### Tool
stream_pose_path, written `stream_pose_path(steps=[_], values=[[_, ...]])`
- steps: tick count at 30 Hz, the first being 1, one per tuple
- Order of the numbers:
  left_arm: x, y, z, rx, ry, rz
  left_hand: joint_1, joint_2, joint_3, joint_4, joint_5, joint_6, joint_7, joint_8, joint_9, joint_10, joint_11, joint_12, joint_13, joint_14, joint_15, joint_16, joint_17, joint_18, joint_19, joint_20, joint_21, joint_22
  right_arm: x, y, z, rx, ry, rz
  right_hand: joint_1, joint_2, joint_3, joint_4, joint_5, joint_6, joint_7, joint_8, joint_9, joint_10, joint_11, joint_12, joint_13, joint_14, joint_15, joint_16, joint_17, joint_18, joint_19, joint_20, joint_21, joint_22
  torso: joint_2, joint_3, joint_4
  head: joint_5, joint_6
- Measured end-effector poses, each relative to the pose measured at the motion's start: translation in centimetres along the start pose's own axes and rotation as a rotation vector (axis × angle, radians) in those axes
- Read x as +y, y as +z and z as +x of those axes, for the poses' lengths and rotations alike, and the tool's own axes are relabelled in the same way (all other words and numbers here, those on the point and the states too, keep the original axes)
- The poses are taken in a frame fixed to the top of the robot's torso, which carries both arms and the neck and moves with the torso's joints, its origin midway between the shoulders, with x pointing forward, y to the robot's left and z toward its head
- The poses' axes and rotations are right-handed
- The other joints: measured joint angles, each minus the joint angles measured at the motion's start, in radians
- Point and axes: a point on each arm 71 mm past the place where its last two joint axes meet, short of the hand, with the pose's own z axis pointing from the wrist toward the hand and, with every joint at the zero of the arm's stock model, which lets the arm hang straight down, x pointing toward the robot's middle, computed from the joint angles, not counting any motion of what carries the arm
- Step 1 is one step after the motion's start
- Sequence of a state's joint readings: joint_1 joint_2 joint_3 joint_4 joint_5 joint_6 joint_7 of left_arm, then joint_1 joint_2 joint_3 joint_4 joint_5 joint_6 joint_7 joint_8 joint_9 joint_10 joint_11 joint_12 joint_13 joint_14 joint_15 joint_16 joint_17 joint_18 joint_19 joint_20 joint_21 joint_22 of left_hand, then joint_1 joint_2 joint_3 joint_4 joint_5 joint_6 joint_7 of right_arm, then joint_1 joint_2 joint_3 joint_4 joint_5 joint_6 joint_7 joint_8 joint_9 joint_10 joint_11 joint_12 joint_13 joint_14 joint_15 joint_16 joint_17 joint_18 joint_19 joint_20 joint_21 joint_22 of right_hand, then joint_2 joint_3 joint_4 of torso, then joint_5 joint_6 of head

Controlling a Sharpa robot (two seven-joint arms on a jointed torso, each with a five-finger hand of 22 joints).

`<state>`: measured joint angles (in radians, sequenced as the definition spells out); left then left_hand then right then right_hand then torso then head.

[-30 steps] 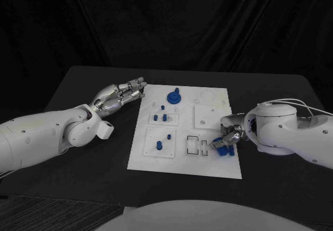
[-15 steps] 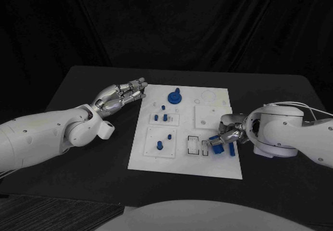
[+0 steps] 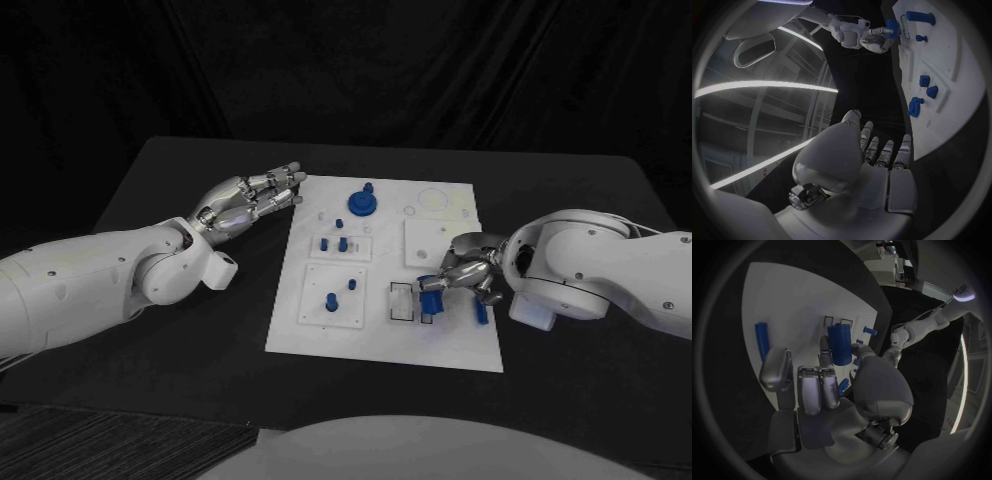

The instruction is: Assemble the parts on the task board

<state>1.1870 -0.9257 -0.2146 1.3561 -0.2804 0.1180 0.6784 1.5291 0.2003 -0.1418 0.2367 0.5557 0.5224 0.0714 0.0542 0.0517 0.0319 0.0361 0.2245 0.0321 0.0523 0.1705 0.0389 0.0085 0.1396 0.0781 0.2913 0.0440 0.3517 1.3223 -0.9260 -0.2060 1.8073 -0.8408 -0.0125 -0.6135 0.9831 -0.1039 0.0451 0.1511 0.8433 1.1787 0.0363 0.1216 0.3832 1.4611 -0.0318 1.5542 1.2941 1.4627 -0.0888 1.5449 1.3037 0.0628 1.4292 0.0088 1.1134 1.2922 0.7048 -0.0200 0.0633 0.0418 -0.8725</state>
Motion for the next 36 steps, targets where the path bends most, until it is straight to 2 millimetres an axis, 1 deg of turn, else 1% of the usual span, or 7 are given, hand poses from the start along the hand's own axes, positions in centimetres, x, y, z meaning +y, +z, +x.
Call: stream_pose_path(steps=[11, 12, 17, 21, 27, 29, 36], values=[[0.0, 0.0, 0.0, 0.001, -0.001, 0.000, 0.000, 0.000, 0.000, 0.000, 0.000, 0.000, 0.000, 0.000, 0.000, 0.000, 0.000, 0.000, 0.000, 0.000, 0.000, 0.000, 0.000, 0.000, 0.000, 0.000, 0.000, 0.000, 0.7, 1.0, 1.2, 0.082, 0.081, 0.000, -0.001, 0.000, 0.024, -0.008, -0.049, -0.012, 0.005, -0.006, 0.000, 0.000, 0.000, 0.000, 0.000, 0.000, 0.000, 0.000, 0.000, 0.000, 0.000, 0.000, -0.019, 0.000, 0.000, -0.0012, 0.0015, 0.000, 0.000], [0.0, 0.0, 0.0, 0.001, -0.001, 0.000, 0.000, 0.000, 0.000, 0.000, 0.000, 0.000, 0.000, 0.000, 0.000, 0.000, 0.000, 0.000, 0.000, 0.000, 0.000, 0.000, 0.000, 0.000, 0.000, 0.000, 0.000, 0.000, 0.7, 1.0, 1.2, 0.084, 0.083, 0.000, -0.011, 0.010, 0.024, -0.008, -0.073, -0.013, 0.005, -0.006, 0.001, 0.000, 0.000, 0.000, 0.000, 0.000, 0.000, 0.000, 0.000, 0.000, 0.000, 0.000, -0.019, 0.000, 0.000, -0.0012, 0.0014, 0.000, 0.000], [0.0, 0.0, 0.1, 0.003, -0.002, 0.000, 0.000, 0.000, 0.000, 0.000, 0.000, 0.000, 0.000, 0.000, 0.000, 0.000, 0.000, 0.000, 0.000, -0.009, 0.009, 0.000, 0.000, 0.000, 0.000, 0.000, 0.000, 0.000, 0.9, 1.1, 1.3, 0.092, 0.089, -0.001, -0.020, 0.019, 0.040, -0.003, -0.106, -0.016, 0.005, -0.006, 0.008, 0.000, 0.000, 0.000, 0.000, 0.000, 0.000, 0.000, 0.000, 0.000, 0.000, 0.000, -0.020, 0.000, 0.000, -0.0012, 0.0012, -0.001, 0.000], [0.0, 0.0, 0.1, 0.004, -0.003, 0.000, 0.005, 0.002, 0.000, 0.000, 0.000, 0.000, 0.000, 0.000, 0.000, 0.000, 0.000, 0.000, 0.000, -0.003, 0.014, 0.000, 0.000, 0.000, 0.000, 0.000, 0.000, 0.000, 0.9, 1.2, 1.4, 0.095, 0.092, -0.002, -0.020, 0.020, 0.040, -0.004, -0.106, -0.022, 0.006, -0.006, 0.010, 0.000, 0.000, 0.000, 0.000, 0.003, 0.003, 0.000, 0.000, 0.000, 0.000, 0.000, -0.020, 0.000, 0.000, -0.0007, 0.0007, 0.000, 0.000], [0.0, 0.0, 0.1, 0.005, -0.004, 0.000, 0.009, -0.001, 0.000, 0.000, 0.000, 0.000, 0.000, 0.000, 0.000, 0.000, 0.000, 0.000, 0.000, -0.003, 0.014, 0.000, 0.000, 0.000, 0.000, 0.000, 0.000, 0.000, 1.0, 1.2, 1.4, 0.096, 0.092, -0.002, -0.021, 0.020, 0.049, 0.006, -0.171, -0.028, 0.010, -0.006, 0.028, 0.000, 0.001, 0.000, 0.000, 0.003, 0.003, 0.000, 0.000, 0.000, 0.000, 0.000, -0.020, 0.000, 0.000, -0.0005, 0.0002, 0.000, 0.000], [0.0, 0.0, 0.1, 0.005, -0.004, 0.000, 0.009, -0.001, 0.000, 0.000, 0.000, 0.000, 0.000, 0.000, 0.000, 0.000, 0.000, 0.000, 0.000, -0.003, 0.014, 0.000, 0.000, 0.000, 0.000, 0.000, 0.000, 0.000, 1.0, 1.3, 1.4, 0.095, 0.089, -0.002, -0.039, 0.038, 0.049, 0.006, -0.205, -0.029, 0.010, -0.006, 0.045, 0.000, 0.001, 0.000, 0.000, 0.003, 0.003, 0.000, 0.000, 0.000, 0.000, 0.000, -0.020, 0.000, 0.000, -0.0003, 0.0002, 0.000, 0.000], [0.1, 0.0, 0.1, 0.008, -0.007, -0.001, 0.009, -0.001, -0.011, -0.011, 0.000, 0.000, 0.000, 0.000, 0.000, 0.000, 0.000, 0.000, 0.000, -0.003, 0.014, 0.011, 0.000, 0.000, 0.000, 0.000, 0.000, 0.000, 1.1, 1.3, 1.3, 0.086, 0.075, -0.002, -0.044, 0.043, 0.062, 0.010, -0.284, -0.035, 0.011, -0.006, 0.054, 0.001, 0.001, 0.000, 0.000, 0.003, 0.003, 0.000, 0.000, 0.000, 0.000, 0.000, -0.020, 0.000, 0.001, -0.0002, 0.0002, 0.001, 0.000]])
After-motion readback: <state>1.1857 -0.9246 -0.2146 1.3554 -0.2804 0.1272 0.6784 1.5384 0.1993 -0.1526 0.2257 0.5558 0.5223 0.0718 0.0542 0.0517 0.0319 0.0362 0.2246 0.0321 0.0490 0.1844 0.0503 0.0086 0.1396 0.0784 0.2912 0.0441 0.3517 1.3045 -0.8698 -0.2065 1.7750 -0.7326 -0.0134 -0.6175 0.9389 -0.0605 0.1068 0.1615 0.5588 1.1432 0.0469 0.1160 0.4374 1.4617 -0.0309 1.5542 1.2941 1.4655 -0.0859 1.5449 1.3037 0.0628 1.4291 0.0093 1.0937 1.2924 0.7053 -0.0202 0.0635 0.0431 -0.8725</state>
